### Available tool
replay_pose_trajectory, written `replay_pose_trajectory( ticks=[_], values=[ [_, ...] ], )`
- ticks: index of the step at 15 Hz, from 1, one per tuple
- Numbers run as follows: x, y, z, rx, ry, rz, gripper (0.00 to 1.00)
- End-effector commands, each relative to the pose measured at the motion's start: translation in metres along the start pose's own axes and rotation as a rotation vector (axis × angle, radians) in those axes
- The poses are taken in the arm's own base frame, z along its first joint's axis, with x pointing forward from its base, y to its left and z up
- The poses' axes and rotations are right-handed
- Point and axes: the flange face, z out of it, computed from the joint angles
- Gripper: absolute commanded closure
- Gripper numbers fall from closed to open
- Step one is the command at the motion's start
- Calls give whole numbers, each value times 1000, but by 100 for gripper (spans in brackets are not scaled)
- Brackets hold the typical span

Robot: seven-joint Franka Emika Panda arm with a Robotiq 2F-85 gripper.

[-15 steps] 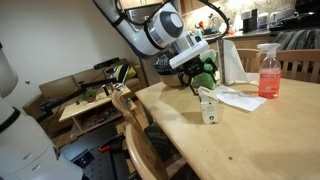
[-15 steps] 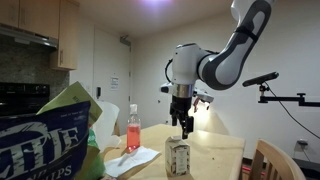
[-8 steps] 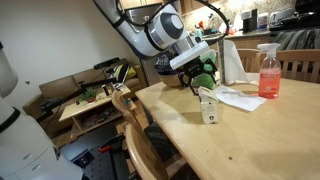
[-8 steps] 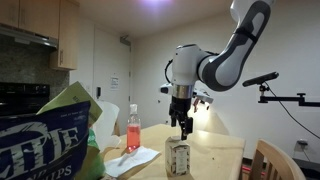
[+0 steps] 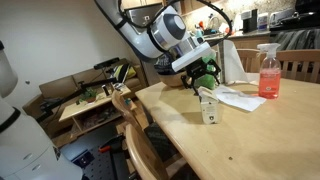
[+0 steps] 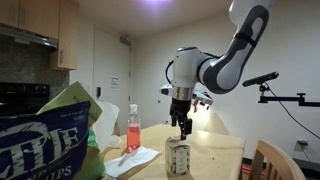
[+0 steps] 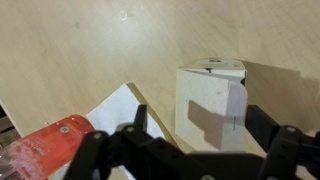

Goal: Close the box on the table

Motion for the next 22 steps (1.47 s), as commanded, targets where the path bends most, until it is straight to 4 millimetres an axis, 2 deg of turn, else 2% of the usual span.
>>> replay_pose_trajectory(
  ticks=[1,2,3,4,5,6,7,8,11,16,19,20,21,22],
  values=[
    [4,3,5,-22,2,9,10],
    [5,3,6,-22,1,7,8],
    [5,2,6,-21,0,4,14],
    [6,2,7,-21,0,5,13],
    [6,3,7,-22,0,4,27],
    [6,3,7,-20,0,2,37],
    [7,2,7,-18,-2,-2,32],
    [8,1,7,-20,-5,-5,14],
    [12,-6,2,-11,-19,-32,1],
    [24,-26,-13,1,-20,-91,0],
    [27,-23,-29,-35,8,-77,0],
    [26,-18,-35,-52,11,-65,5],
    [24,-14,-40,-64,15,-58,15],
    [22,-8,-44,-79,18,-52,29]
  ],
)
